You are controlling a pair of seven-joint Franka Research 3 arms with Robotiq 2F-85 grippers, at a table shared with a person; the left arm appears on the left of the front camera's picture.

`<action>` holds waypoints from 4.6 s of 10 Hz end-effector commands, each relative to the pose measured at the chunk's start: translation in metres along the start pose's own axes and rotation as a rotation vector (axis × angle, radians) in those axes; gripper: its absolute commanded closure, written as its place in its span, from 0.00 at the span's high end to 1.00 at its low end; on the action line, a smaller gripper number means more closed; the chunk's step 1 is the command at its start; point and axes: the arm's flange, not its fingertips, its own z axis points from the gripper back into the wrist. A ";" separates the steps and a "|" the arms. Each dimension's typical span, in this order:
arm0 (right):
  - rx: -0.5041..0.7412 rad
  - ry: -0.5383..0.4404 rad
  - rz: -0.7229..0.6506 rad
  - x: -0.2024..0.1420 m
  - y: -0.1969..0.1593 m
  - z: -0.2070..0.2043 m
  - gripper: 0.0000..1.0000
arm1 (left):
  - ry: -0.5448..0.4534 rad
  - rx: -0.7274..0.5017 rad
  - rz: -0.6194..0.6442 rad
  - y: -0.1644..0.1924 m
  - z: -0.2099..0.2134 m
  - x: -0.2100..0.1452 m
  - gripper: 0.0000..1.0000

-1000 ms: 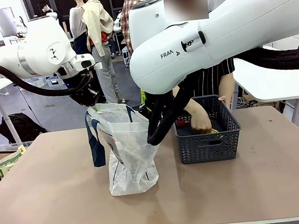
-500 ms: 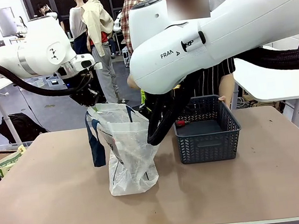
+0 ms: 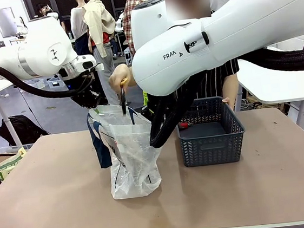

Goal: Transfer purchased items from the store into the shopping bag.
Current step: Move the Reusable shopping bag to the right side of the table.

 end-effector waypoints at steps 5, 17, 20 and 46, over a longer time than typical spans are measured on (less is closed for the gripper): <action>-0.001 -0.001 0.008 -0.001 -0.001 -0.001 0.00 | -0.006 0.004 0.003 0.001 0.001 0.000 0.00; -0.001 -0.001 0.008 -0.001 -0.001 -0.001 0.00 | -0.006 0.004 0.003 0.001 0.001 0.000 0.00; -0.001 -0.001 0.008 -0.001 -0.001 -0.001 0.00 | -0.006 0.004 0.003 0.001 0.001 0.000 0.00; 0.072 -0.036 0.155 -0.004 0.066 0.011 0.00 | 0.033 -0.272 0.221 -0.017 0.004 -0.008 0.52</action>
